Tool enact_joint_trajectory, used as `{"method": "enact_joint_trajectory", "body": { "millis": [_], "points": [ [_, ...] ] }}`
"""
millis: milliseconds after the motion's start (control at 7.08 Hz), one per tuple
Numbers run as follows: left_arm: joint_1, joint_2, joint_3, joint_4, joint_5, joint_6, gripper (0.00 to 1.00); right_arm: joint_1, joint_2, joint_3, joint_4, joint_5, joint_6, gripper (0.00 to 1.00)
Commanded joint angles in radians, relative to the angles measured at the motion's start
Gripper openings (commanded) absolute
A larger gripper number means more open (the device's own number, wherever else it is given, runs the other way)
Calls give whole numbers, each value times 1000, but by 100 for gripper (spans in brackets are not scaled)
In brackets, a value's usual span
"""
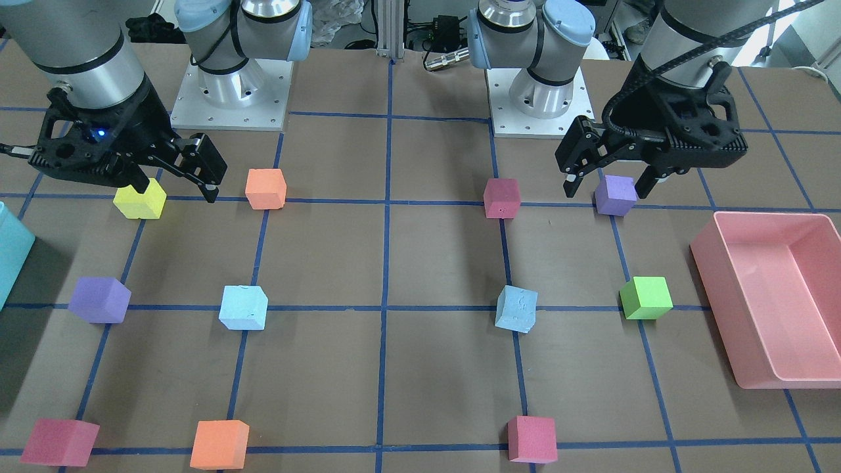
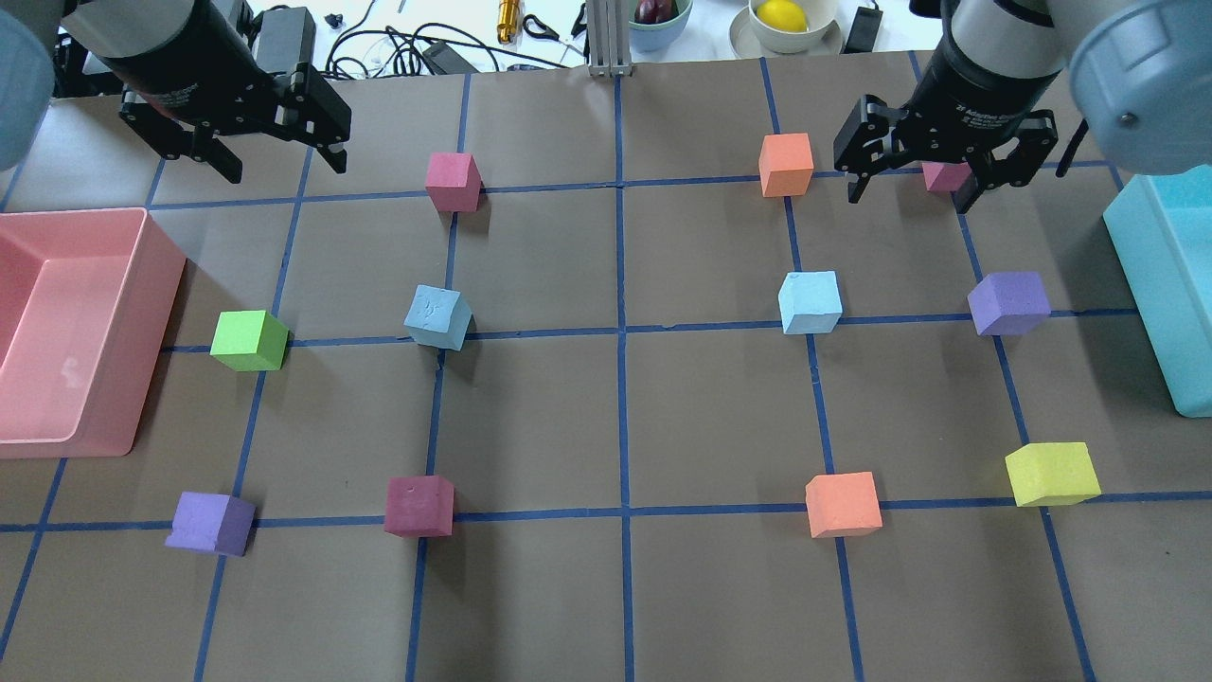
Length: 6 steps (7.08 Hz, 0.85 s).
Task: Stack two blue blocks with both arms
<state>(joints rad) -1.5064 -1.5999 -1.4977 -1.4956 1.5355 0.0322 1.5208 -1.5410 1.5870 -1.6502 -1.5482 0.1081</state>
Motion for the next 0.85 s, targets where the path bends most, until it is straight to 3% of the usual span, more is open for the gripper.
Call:
{"method": "enact_joint_trajectory", "body": {
  "millis": [0, 141, 706],
  "points": [
    [0, -2, -1, 0, 0, 0, 100, -4, 57, 17, -13, 17, 11, 100],
    [-2, -2, -1, 0, 0, -2, 100, -4, 167, 40, -57, -1, 13, 100],
    [-11, -23, -7, 0, -1, -17, 100, 1, 248, 73, -144, 11, 21, 100]
  ]
}}
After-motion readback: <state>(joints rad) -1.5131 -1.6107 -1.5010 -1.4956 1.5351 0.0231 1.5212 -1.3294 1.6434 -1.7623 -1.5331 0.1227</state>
